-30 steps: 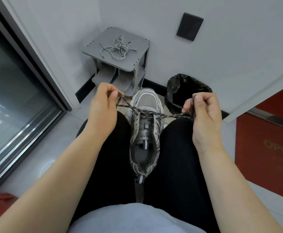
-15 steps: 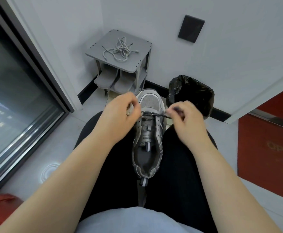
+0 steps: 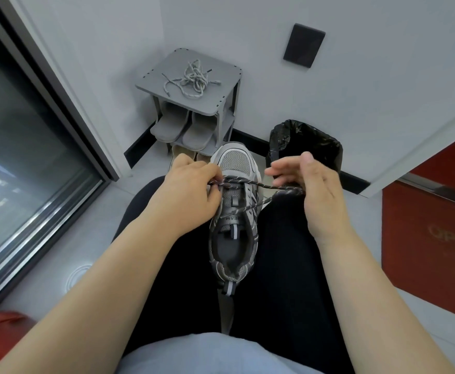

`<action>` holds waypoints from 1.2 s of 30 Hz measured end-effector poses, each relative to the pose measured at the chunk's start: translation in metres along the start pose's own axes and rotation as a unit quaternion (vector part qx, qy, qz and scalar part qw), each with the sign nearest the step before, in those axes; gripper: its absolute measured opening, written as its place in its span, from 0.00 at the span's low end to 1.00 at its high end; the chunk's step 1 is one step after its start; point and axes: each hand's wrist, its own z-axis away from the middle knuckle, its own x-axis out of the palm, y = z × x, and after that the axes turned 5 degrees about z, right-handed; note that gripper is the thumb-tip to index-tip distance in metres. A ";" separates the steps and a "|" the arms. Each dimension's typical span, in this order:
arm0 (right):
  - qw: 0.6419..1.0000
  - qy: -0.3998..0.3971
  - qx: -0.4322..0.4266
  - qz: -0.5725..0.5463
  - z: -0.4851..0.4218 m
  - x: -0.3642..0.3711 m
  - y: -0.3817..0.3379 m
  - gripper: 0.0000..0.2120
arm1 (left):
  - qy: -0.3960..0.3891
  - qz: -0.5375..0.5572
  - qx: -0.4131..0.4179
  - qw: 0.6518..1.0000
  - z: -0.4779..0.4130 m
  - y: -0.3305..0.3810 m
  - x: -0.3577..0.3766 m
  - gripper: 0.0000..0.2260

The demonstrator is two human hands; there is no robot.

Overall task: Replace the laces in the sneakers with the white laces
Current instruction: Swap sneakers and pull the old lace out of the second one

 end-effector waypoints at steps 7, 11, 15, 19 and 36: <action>0.963 -0.035 0.017 0.265 -0.009 0.013 0.006 0.08 | -0.010 0.006 0.002 1.000 -0.005 -0.004 -0.001 0.08; 0.904 -0.122 0.008 0.410 -0.011 0.021 0.007 0.07 | 0.008 0.003 -0.017 1.000 -0.006 -0.005 0.004 0.07; 0.881 -0.120 0.004 0.457 -0.011 0.024 0.007 0.04 | 0.029 -0.012 -0.039 0.999 -0.002 -0.003 0.005 0.06; 0.893 -0.106 -0.006 0.438 -0.010 0.026 0.006 0.05 | 0.028 -0.060 -0.052 0.996 0.001 0.003 0.003 0.06; 0.957 -0.069 0.068 0.274 -0.021 0.018 -0.001 0.07 | -0.030 0.090 -0.058 0.994 -0.007 0.002 -0.018 0.10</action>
